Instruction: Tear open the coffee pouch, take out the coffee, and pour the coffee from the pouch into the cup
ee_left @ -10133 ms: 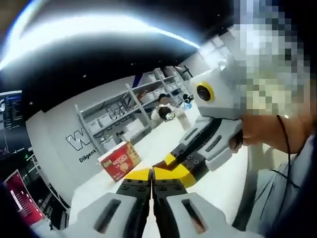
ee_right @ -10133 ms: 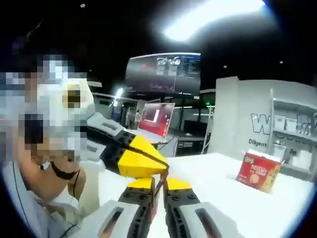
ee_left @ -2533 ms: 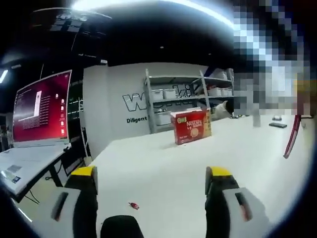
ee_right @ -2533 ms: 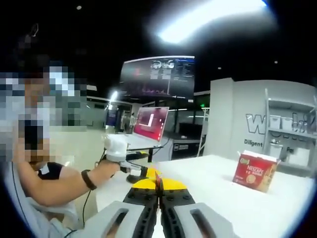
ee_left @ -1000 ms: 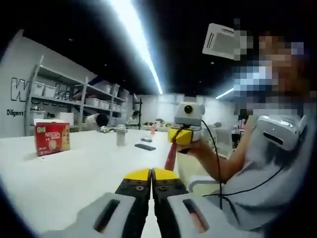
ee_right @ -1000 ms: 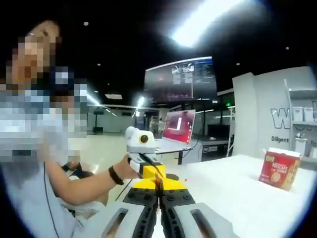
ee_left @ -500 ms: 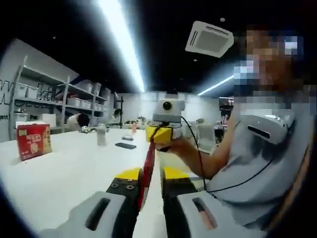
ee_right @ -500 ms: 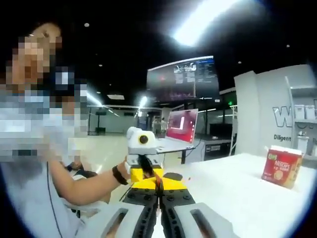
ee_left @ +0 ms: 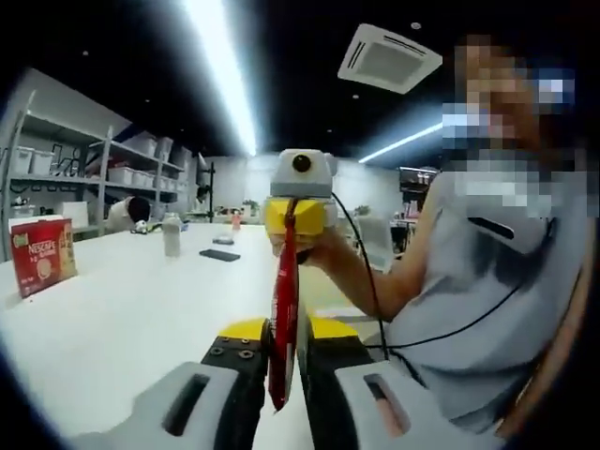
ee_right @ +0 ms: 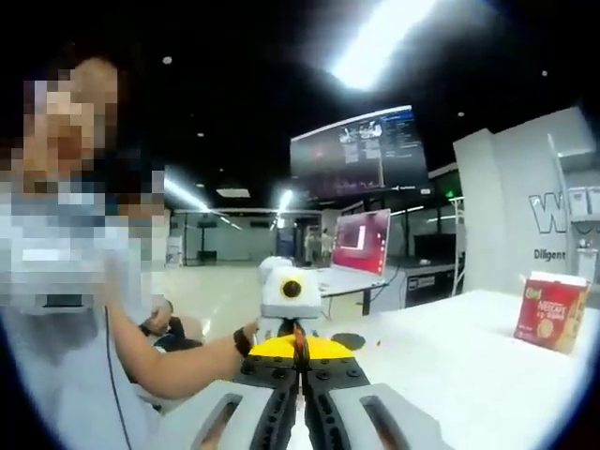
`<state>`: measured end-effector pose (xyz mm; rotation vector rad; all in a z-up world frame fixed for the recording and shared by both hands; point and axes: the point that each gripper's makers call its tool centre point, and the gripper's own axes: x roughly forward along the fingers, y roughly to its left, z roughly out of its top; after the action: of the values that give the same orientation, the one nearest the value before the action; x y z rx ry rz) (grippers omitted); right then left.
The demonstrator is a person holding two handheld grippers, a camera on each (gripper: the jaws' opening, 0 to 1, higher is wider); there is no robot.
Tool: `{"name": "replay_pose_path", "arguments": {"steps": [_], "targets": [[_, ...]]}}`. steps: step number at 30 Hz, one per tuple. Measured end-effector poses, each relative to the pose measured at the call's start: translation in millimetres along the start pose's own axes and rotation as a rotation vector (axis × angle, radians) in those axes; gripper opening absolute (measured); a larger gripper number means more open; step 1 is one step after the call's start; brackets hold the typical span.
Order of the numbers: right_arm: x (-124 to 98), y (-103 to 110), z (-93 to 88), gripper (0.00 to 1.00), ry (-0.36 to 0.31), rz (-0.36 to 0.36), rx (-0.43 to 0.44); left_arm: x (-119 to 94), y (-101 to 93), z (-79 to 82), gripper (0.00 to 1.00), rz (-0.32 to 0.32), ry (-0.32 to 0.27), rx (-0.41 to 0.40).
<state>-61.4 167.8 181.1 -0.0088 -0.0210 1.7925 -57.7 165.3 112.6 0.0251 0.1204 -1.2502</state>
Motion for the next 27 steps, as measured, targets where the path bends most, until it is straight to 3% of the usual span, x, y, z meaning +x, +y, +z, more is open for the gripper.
{"name": "replay_pose_path", "arguments": {"steps": [2,5,8,12,17,23,27], "targets": [[-1.4,-1.2,1.1,0.02,-0.005,-0.007,-0.008,0.1,-0.5,1.0,0.13,0.002,-0.003,0.0],[-4.2,-4.4,9.9,0.04,-0.076,-0.014,-0.062,-0.2,1.8,8.3,0.12,0.02,-0.028,0.001],[-7.1,0.3,19.3,0.21,-0.157,0.034,-0.026,-0.5,4.6,14.3,0.12,0.036,-0.056,0.0],[-7.4,-2.7,13.7,0.24,-0.156,0.028,-0.011,1.4,5.9,22.3,0.12,0.039,-0.093,0.009],[-4.1,-5.9,4.4,0.2,-0.18,0.038,0.036,5.7,4.0,32.5,0.12,0.022,-0.113,0.012],[-3.7,-7.8,0.7,0.13,-0.174,0.021,0.053,13.5,5.7,32.7,0.12,0.03,-0.101,0.026],[-3.7,-12.5,-0.9,0.1,-0.164,-0.006,0.042,13.8,10.5,31.2,0.12,0.072,-0.079,0.046]]}}
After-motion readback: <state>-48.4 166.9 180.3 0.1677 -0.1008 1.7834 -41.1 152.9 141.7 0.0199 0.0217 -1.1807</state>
